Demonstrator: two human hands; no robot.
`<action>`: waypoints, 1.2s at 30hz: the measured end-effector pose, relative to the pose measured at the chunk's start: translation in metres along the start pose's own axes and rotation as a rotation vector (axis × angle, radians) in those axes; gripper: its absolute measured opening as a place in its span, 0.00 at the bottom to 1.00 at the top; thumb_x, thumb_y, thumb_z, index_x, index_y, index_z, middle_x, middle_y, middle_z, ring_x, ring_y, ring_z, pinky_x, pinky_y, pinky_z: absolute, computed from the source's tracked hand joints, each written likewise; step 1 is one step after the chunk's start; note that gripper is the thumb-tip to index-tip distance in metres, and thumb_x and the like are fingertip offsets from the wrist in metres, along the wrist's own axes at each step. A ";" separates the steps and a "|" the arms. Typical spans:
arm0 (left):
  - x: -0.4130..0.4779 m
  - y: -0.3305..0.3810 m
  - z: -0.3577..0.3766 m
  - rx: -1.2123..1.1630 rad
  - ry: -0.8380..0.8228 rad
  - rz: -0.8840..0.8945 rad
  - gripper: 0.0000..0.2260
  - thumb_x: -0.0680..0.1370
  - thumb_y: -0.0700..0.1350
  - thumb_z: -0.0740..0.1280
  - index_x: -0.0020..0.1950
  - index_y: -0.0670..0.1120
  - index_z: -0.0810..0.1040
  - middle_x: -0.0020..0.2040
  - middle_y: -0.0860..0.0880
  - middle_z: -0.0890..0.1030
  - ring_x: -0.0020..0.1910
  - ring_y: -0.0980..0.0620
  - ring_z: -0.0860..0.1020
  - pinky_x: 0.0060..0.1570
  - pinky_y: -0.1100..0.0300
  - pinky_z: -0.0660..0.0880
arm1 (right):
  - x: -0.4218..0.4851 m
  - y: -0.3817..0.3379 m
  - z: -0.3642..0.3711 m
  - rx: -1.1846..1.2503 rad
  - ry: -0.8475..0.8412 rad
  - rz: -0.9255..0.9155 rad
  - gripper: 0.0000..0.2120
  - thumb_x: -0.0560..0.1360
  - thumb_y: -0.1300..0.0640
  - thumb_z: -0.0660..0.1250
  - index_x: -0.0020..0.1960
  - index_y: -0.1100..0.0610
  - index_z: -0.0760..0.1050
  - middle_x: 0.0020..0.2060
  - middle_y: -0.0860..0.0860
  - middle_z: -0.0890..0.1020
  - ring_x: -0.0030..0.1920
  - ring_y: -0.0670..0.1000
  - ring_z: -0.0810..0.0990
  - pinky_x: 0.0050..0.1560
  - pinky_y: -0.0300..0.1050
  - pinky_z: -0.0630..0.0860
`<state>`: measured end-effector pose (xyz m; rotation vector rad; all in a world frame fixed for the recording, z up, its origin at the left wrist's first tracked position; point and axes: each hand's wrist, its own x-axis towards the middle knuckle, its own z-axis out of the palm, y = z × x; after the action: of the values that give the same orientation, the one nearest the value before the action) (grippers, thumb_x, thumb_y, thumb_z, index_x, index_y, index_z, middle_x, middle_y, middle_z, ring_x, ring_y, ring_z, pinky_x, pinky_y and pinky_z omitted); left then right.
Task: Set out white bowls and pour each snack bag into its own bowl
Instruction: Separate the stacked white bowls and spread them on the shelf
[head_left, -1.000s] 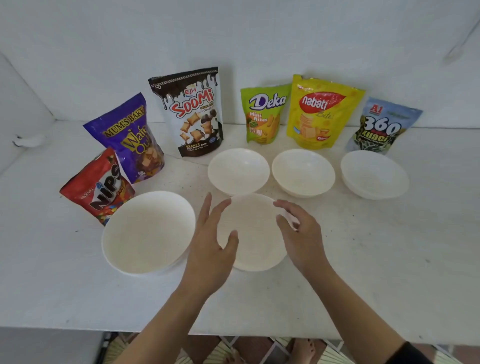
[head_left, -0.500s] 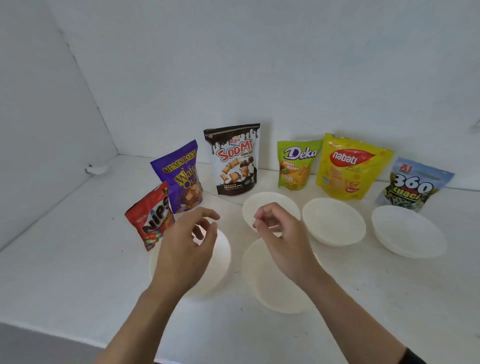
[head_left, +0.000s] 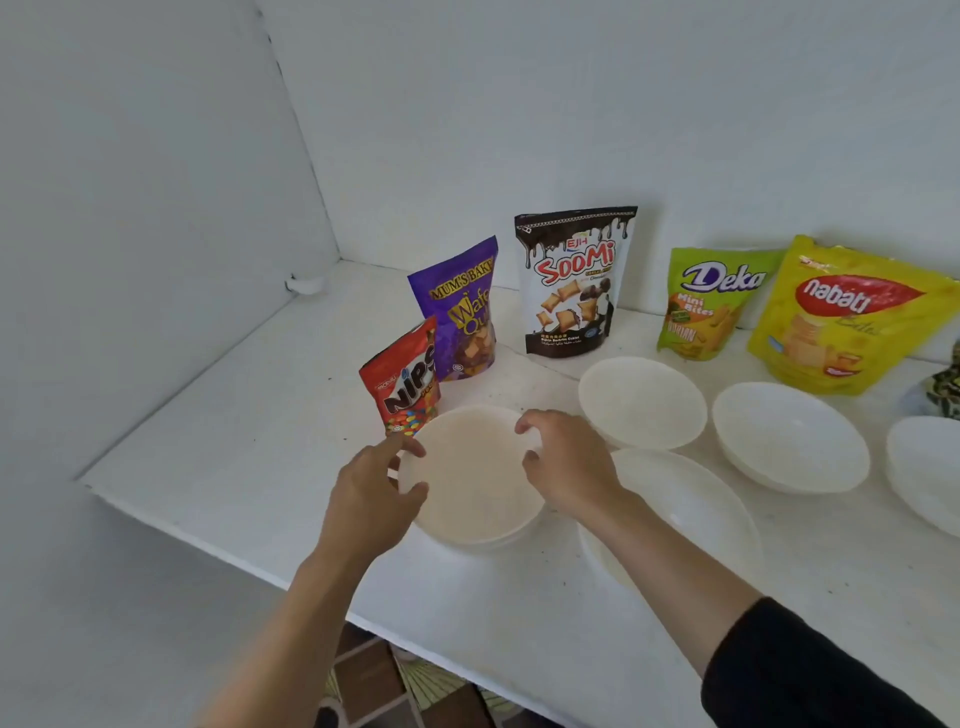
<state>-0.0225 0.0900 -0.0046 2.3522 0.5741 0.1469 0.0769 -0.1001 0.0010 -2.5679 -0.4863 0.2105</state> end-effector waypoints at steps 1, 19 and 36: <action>0.001 -0.001 0.000 -0.010 -0.006 -0.001 0.16 0.74 0.41 0.75 0.57 0.55 0.79 0.54 0.50 0.79 0.42 0.56 0.79 0.41 0.62 0.73 | 0.000 -0.001 0.000 -0.013 0.008 0.008 0.20 0.76 0.64 0.66 0.66 0.51 0.76 0.62 0.50 0.81 0.62 0.54 0.78 0.59 0.46 0.74; 0.002 0.006 -0.026 -0.099 0.036 0.103 0.20 0.78 0.37 0.70 0.58 0.62 0.75 0.63 0.54 0.73 0.60 0.50 0.74 0.58 0.54 0.76 | -0.002 -0.004 -0.018 0.331 0.093 0.017 0.19 0.79 0.69 0.58 0.57 0.46 0.77 0.37 0.42 0.74 0.38 0.46 0.74 0.37 0.42 0.68; -0.031 0.162 0.043 -0.721 -0.163 0.344 0.23 0.78 0.29 0.66 0.58 0.57 0.82 0.55 0.62 0.82 0.50 0.61 0.81 0.41 0.68 0.78 | -0.091 0.086 -0.133 0.843 0.656 0.097 0.21 0.75 0.71 0.61 0.48 0.48 0.84 0.49 0.63 0.81 0.51 0.62 0.73 0.40 0.43 0.68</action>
<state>0.0196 -0.0564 0.0720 1.7113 0.0086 0.2645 0.0505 -0.2653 0.0757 -1.6862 0.0027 -0.3293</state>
